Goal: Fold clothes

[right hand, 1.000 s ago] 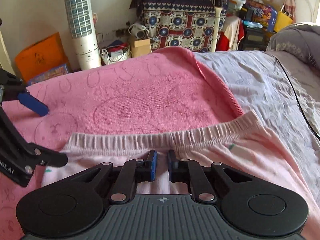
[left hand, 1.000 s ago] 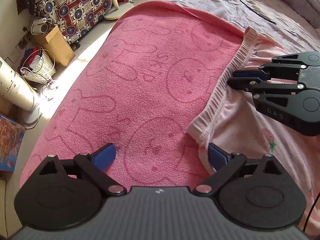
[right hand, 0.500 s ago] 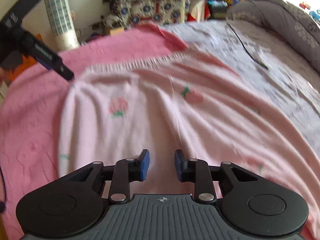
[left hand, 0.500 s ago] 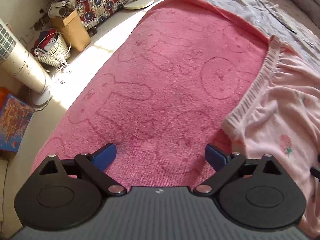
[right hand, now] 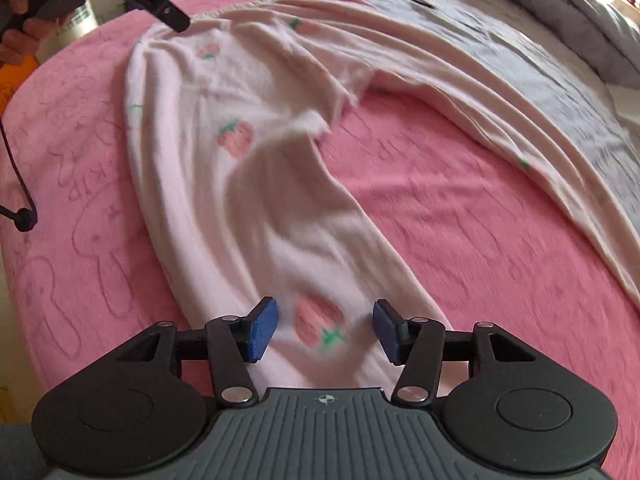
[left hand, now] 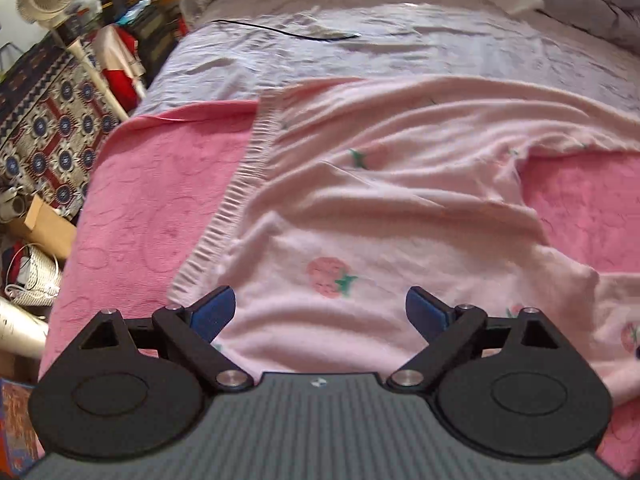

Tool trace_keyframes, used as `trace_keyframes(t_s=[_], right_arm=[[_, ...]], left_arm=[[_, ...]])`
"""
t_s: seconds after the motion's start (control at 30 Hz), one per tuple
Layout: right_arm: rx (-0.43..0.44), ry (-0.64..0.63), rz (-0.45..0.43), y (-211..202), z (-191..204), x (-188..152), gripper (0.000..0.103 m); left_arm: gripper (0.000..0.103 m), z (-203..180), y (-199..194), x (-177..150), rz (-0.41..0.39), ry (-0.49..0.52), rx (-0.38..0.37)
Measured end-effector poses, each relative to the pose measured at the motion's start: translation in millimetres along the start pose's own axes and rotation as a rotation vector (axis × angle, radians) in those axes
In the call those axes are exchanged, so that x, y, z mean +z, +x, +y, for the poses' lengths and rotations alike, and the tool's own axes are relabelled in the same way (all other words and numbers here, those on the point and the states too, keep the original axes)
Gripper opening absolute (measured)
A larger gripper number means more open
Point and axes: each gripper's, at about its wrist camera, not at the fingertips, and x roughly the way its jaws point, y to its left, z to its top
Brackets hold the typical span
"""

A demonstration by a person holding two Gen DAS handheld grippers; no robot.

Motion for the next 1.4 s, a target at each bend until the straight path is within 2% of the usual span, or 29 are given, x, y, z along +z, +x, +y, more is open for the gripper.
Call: trace_keyframes(t_s=[0.13,0.23,0.3,0.4,0.47,0.53,0.6,0.63,0.7,0.8,0.9,1.0,1.07,1.2,1.27,1.3,1.33,1.37,1.4], right_arm=[[-0.221,0.229,0.148,-17,-75,-69,0.063],[-0.408,0.394,0.263,-30,-127,-121,0.063],[-0.46,0.424,0.264,-44,-136,-131,0.062],[-0.387,0.429,0.175,-61,-123,-129,0.061],[-0.31,0.413,0.128,-63,-107,-126,0.062],[-0.256,0.406,0.156,-48,-95,-128,0.065],[-0.249,0.474,0.166,-38,-92,-149,0.067],[-0.248,0.542,0.173,-41,-97,-156,0.075],[-0.247,0.674,0.196,-50,-111,-162,0.076],[-0.286,0.659,0.166,-70,-123,-148,0.071],[-0.294,0.634,0.053,-82,-145,-120,0.071],[-0.273,0.59,-0.052,-67,-172,-77,0.071],[-0.256,0.515,-0.102,-49,-182,-41,0.071],[-0.194,0.355,-0.221,-19,-184,37,0.071],[-0.136,0.29,-0.278,-9,-178,77,0.071],[-0.109,0.26,-0.298,-6,-175,93,0.071],[-0.085,0.219,-0.322,-2,-170,114,0.072],[-0.069,0.173,-0.34,2,-163,134,0.072],[-0.058,0.124,-0.354,6,-156,152,0.072]], left_arm=[[0.095,-28,19,-27,0.075,0.045,0.053],[0.095,-17,10,-31,0.096,-0.051,0.055],[0.094,-14,1,-30,0.087,-0.067,0.072],[0.094,-26,-7,-26,0.071,-0.009,0.08],[0.094,-40,-5,-27,0.093,0.047,0.08],[0.094,-54,0,-29,0.121,0.099,0.086],[0.094,-60,-1,-32,0.115,0.116,0.115],[0.094,-61,-2,-32,0.113,0.115,0.123],[0.094,-56,-7,-26,0.098,0.074,0.107],[0.094,-50,-12,-7,0.042,0.043,0.108],[0.094,-44,-10,20,-0.022,0.021,0.123],[0.094,-37,0,56,-0.089,-0.01,0.135],[0.094,-32,11,75,-0.102,-0.03,0.148],[0.094,-27,42,90,-0.052,-0.052,0.138],[0.094,-28,71,86,0.061,-0.05,0.118],[0.101,-27,84,81,0.098,-0.069,0.119],[0.103,-23,84,78,0.072,-0.126,0.116],[0.102,-17,83,79,0.091,-0.179,0.096],[0.093,-11,79,79,0.102,-0.239,0.069]])
